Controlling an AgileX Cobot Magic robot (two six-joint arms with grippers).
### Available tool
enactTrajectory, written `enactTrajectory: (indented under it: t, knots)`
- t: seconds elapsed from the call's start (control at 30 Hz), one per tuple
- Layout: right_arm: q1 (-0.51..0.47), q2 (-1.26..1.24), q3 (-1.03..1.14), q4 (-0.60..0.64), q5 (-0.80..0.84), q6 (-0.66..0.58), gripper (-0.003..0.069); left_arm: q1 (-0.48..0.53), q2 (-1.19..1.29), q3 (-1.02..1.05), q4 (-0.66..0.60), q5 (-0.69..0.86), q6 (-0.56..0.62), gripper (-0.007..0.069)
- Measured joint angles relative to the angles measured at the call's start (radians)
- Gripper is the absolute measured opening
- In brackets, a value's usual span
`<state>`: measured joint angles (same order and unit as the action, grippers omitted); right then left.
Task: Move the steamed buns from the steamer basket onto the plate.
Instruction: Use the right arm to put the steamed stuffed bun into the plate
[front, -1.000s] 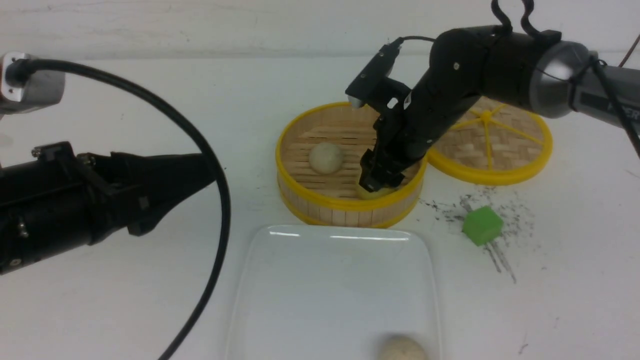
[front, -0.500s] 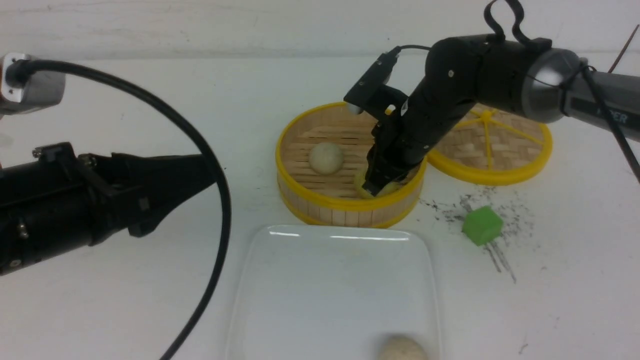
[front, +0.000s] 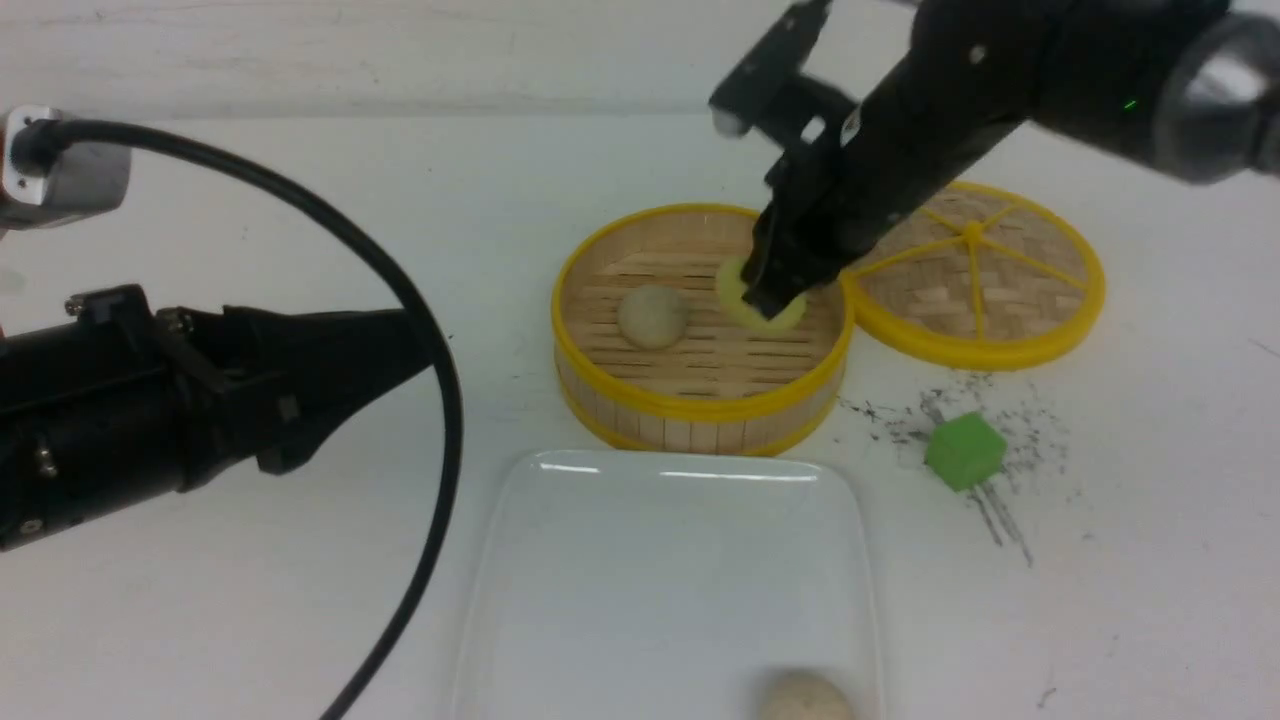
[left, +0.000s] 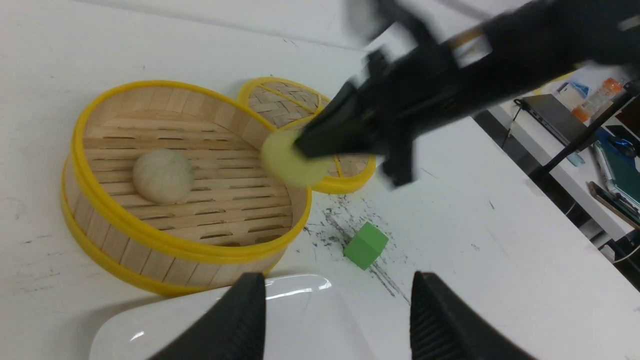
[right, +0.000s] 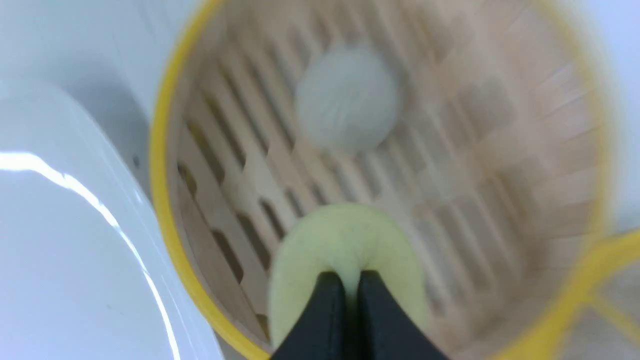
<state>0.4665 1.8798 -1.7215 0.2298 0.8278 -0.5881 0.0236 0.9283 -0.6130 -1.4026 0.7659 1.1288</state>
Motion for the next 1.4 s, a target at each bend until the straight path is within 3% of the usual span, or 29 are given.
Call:
enactTrajectory:
  t: [0.3,0.47,0.7,0.87,1.07,1.4]
  knots:
    - [0.0,-0.18,0.0,0.036,0.263,0.074,0.0011,0.0,0.0,0.0,0.001,0.002,0.0,0.0409]
    - [0.0,-0.176,0.055,0.203,0.403,0.082,0.0012,0.0,0.0,0.0,-0.003,0.002,0.0,0.0409]
    - [0.006,-0.141,0.278,0.277,0.375,0.001,0.0013,0.0,0.0,0.0,-0.006,0.007,0.0,0.0409]
    - [0.009,-0.065,0.444,0.308,0.197,-0.08,0.0013,0.0,0.0,0.0,-0.006,0.016,0.0,0.0409]
    - [0.009,-0.042,0.47,0.383,0.104,-0.201,0.0013,0.0,0.0,0.0,-0.006,0.025,0.0,0.0409]
    - [0.009,-0.042,0.47,0.409,0.098,-0.235,0.0036,0.0,0.0,0.0,-0.006,0.029,0.0,0.0409]
